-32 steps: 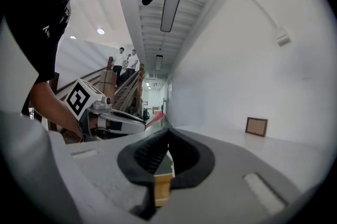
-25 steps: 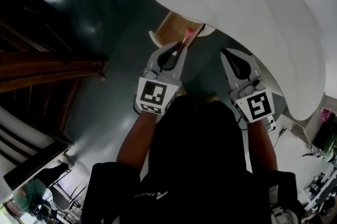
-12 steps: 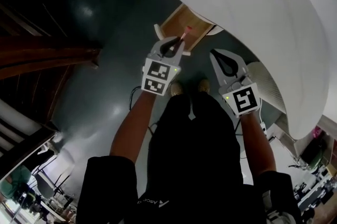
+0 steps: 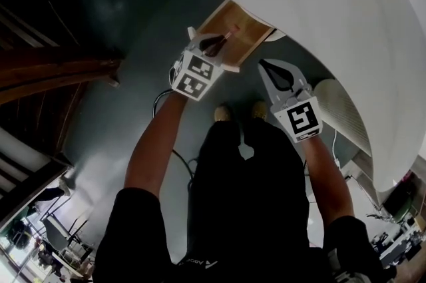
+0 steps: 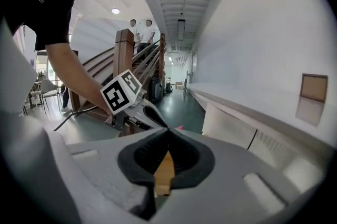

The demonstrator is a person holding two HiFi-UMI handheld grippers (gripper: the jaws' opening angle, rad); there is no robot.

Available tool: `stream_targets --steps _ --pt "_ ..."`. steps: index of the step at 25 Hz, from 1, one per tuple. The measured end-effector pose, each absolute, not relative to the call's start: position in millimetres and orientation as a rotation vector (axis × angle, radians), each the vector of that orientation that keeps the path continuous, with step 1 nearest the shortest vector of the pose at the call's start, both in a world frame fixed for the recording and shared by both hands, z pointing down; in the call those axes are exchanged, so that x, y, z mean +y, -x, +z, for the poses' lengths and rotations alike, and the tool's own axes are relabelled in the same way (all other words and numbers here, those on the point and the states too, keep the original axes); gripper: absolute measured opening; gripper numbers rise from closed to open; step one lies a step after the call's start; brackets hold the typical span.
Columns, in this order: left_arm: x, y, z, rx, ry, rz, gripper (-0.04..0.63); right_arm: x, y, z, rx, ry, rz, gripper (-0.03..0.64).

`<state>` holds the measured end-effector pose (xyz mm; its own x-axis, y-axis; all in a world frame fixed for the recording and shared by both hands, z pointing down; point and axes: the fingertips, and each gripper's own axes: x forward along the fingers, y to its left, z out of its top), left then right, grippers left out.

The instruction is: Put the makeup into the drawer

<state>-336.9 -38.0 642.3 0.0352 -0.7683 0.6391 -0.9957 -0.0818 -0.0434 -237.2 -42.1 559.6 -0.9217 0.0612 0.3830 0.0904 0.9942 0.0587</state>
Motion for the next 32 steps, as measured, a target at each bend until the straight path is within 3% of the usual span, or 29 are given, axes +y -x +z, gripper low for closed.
stream_targets --steps 19,29,30,32 --pt "-117 333 783 -1.11 -2.371 1.28 0.054 -101 247 662 -2.719 -0.025 -0.099 0.003" --pt "-123 338 854 -0.956 -2.36 1.36 0.055 -114 253 689 -2.691 -0.041 -0.11 0.003" --pt "-124 339 857 -0.961 -2.352 1.362 0.058 -114 253 690 -2.69 -0.038 -0.105 0.003" --pt "-125 338 858 -0.967 -2.346 1.362 0.128 -114 253 690 -2.69 -0.032 -0.098 0.003"
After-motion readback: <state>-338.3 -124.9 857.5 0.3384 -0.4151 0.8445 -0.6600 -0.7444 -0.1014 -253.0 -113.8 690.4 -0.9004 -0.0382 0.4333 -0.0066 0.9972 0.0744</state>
